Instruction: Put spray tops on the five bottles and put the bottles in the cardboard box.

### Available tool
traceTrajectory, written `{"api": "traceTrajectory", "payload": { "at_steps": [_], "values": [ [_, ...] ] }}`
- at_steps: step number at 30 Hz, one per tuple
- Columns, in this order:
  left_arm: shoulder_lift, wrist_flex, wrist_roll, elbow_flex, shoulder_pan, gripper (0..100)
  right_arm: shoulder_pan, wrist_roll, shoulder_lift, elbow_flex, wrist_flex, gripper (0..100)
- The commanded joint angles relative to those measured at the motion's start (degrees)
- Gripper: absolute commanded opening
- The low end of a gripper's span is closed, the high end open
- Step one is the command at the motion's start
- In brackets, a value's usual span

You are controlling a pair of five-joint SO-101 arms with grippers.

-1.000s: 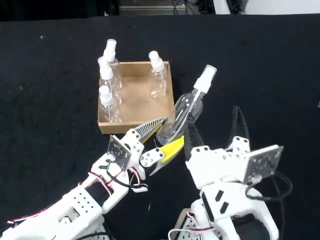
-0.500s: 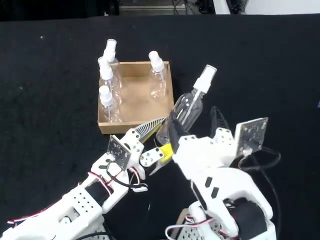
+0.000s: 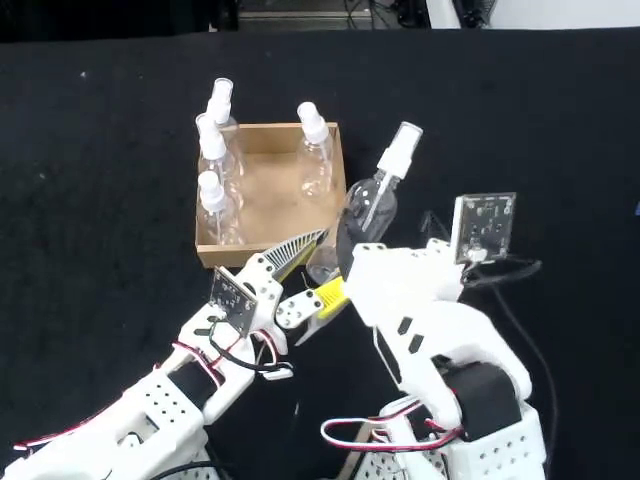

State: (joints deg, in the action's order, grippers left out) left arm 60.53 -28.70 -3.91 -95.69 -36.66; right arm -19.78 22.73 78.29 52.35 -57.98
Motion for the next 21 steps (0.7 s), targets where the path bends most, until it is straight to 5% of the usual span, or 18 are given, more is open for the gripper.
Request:
{"api": "traceTrajectory", "payload": {
  "at_steps": [1, 6, 21],
  "values": [
    [2.1, -0.5, 0.0, 0.7, 0.5, 18, 1.1, 0.1, -4.0, -4.9, 0.2, 36.8],
    [9.0, 0.8, 0.0, -1.7, 0.6, 17, -2.1, -2.3, -4.6, -5.1, 0.2, 36.7],
    [36.1, 27.2, 0.0, -2.1, 0.1, 17, -8.7, -4.8, -4.6, -8.7, -3.0, 36.7]
  ]
}}
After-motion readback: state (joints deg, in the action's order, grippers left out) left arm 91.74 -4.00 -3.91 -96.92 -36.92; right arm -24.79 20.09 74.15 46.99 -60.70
